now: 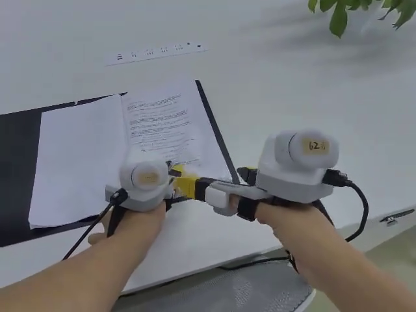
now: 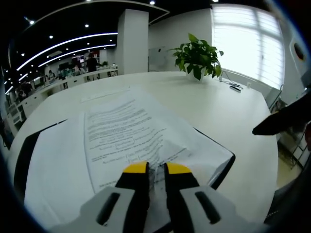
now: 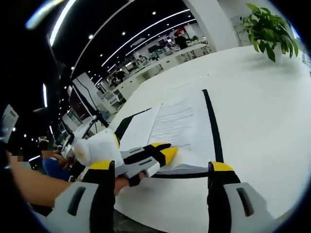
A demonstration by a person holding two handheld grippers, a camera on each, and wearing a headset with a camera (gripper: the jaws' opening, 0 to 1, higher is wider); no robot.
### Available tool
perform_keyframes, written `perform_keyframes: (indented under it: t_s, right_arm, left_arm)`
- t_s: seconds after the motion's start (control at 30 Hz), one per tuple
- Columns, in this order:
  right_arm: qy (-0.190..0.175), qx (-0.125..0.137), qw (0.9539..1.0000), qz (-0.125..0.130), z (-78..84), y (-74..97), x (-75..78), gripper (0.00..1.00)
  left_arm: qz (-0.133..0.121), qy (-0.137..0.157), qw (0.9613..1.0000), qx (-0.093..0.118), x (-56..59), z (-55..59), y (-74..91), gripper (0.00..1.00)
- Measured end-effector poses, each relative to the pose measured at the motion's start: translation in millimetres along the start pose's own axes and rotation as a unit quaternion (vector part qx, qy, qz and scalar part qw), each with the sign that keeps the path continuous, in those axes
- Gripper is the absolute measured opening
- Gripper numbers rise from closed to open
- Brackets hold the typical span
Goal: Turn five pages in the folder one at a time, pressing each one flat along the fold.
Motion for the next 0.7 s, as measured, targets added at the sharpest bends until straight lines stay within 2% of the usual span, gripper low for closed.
perform_keyframes:
  t_s: [0.03,0.13,0.23,0.33,0.7]
  right_arm:
    - [-0.024,0.003,0.9997,-0.001,0.4,-2.6,0.2,0.73]
    - [-0.063,-0.002,0.9980,-0.003,4.6,-8.8,2.2,0.67]
    - [-0.078,-0.009,0.9969,-0.005,8.7,-15.2,4.6,0.63]
    - [-0.118,-0.007,0.9929,-0.006,10.6,-21.3,5.9,0.59]
    - [-0.157,-0.006,0.9876,0.002,15.8,-36.9,14.8,0.56]
  left_arm:
    - [0.001,0.001,1.0000,0.000,-0.2,0.0,0.1,0.11]
    - [0.001,0.001,1.0000,0.001,-0.3,0.2,0.3,0.11]
    - [0.002,0.002,1.0000,0.003,-0.2,0.2,0.6,0.11]
    - [0.002,0.003,1.0000,0.003,-0.4,0.2,0.6,0.11]
    - [0.002,0.007,1.0000,0.006,-0.8,0.6,0.6,0.11]
Point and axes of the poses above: the centre of the closed fingertips' face, and the gripper's own axes: y roughly backward along the fingers, x roughly to its right, z roughly out of its underside, the point moved 5 cm from there along y, roughly backward along the fingers, and after that the axes turned 7 degrees about x, right-handed, at the moved point
